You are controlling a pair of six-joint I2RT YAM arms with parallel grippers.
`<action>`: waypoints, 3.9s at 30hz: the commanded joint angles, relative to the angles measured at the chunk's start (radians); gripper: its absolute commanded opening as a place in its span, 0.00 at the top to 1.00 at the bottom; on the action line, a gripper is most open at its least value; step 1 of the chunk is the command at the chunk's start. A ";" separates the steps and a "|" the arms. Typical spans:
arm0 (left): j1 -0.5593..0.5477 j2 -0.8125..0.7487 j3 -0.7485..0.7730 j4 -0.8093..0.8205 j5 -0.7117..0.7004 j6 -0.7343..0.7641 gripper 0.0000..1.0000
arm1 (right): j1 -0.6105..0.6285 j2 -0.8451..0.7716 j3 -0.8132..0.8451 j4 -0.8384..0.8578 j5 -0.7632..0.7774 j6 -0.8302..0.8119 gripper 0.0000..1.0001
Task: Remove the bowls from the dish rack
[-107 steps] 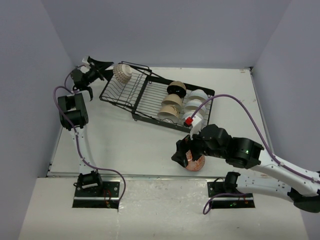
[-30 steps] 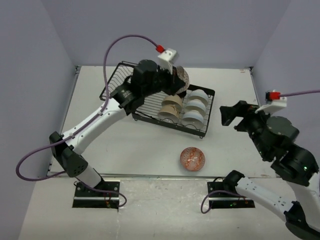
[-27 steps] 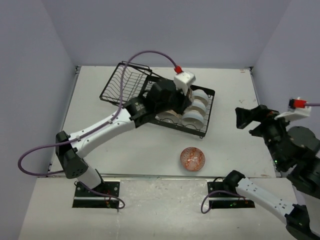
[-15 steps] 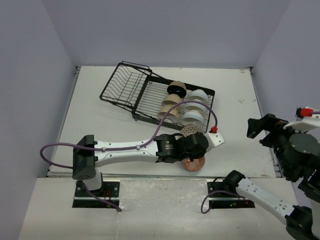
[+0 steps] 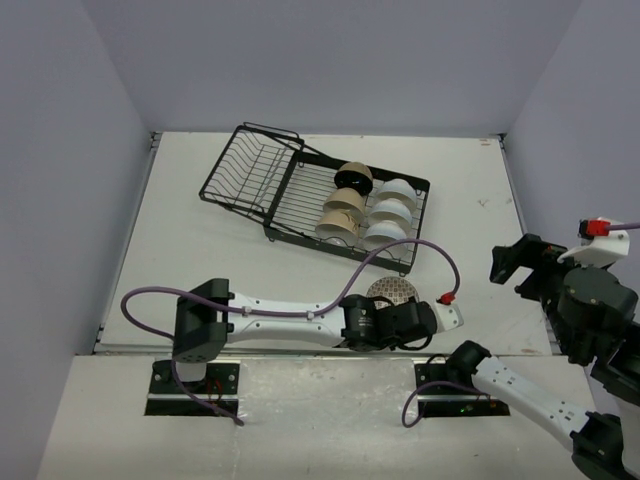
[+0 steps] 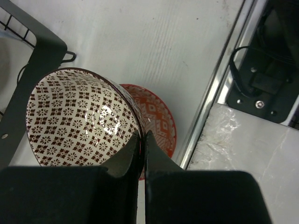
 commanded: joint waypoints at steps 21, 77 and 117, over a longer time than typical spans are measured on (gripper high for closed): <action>-0.034 0.069 -0.064 0.105 -0.126 -0.053 1.00 | 0.000 0.013 -0.055 0.009 -0.006 0.013 0.01; 0.115 -0.260 0.039 -0.081 -0.259 -0.298 0.00 | 0.000 0.073 -0.090 0.101 -0.071 -0.034 0.01; 0.707 -0.316 -0.709 0.950 0.011 -1.588 0.10 | -0.098 0.048 -0.461 0.583 -0.058 -0.119 0.01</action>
